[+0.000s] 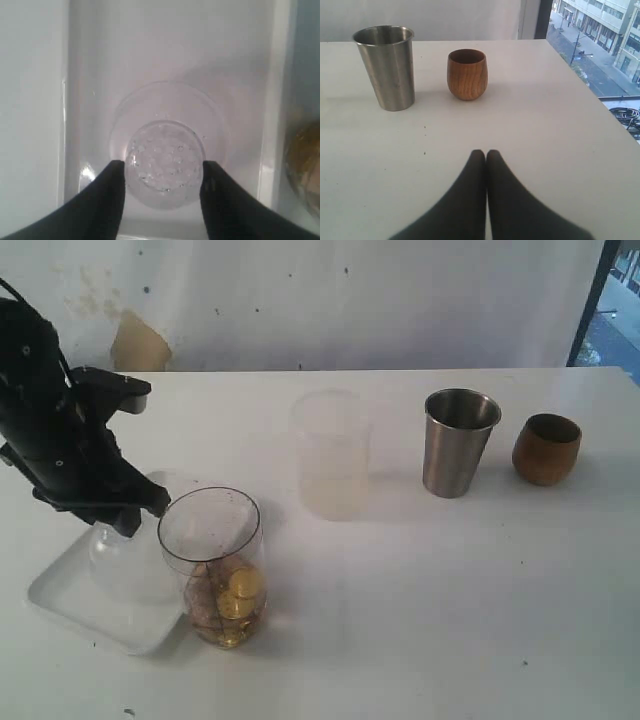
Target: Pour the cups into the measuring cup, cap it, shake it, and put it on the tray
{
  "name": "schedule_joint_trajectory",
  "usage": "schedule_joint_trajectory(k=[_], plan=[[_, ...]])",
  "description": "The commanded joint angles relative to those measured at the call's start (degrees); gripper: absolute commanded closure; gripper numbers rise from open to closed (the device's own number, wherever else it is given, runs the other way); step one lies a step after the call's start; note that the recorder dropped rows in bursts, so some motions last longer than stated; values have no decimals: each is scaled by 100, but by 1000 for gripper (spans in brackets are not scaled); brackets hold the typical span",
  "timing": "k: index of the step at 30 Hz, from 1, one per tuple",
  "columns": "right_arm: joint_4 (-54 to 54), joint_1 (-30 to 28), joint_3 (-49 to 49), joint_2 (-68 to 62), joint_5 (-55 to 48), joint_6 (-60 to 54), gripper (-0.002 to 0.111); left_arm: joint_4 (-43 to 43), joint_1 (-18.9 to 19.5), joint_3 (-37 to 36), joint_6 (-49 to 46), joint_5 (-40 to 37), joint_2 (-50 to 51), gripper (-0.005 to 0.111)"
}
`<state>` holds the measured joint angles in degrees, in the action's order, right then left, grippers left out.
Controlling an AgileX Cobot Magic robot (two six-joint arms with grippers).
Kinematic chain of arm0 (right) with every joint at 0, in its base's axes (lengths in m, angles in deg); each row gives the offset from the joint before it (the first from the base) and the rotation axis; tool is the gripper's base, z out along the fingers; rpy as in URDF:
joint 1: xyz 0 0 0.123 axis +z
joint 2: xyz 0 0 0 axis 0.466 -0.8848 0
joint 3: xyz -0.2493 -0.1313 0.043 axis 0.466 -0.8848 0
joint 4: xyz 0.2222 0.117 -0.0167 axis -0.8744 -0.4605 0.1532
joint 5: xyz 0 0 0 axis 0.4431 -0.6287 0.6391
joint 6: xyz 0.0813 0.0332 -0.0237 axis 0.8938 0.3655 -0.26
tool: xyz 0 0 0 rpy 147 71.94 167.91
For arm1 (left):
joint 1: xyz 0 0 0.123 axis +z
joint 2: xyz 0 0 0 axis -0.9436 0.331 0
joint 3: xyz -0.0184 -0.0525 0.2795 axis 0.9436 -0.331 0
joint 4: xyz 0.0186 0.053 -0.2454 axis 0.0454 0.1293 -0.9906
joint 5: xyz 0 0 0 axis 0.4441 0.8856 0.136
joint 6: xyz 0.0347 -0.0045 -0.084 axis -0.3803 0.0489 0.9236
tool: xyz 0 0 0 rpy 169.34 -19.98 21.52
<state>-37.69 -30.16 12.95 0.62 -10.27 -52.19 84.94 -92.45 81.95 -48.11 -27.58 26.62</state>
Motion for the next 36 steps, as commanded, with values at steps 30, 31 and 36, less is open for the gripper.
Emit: schedule_joint_trajectory(k=[30,31,36], plan=[[9,-56,-4,27,39,15,108,-340,0,-196,165,569,518,62],[9,-56,-4,27,39,15,108,-340,0,-196,165,569,507,67],[9,-56,-4,27,39,15,108,-175,0,-139,179,490,473,93]])
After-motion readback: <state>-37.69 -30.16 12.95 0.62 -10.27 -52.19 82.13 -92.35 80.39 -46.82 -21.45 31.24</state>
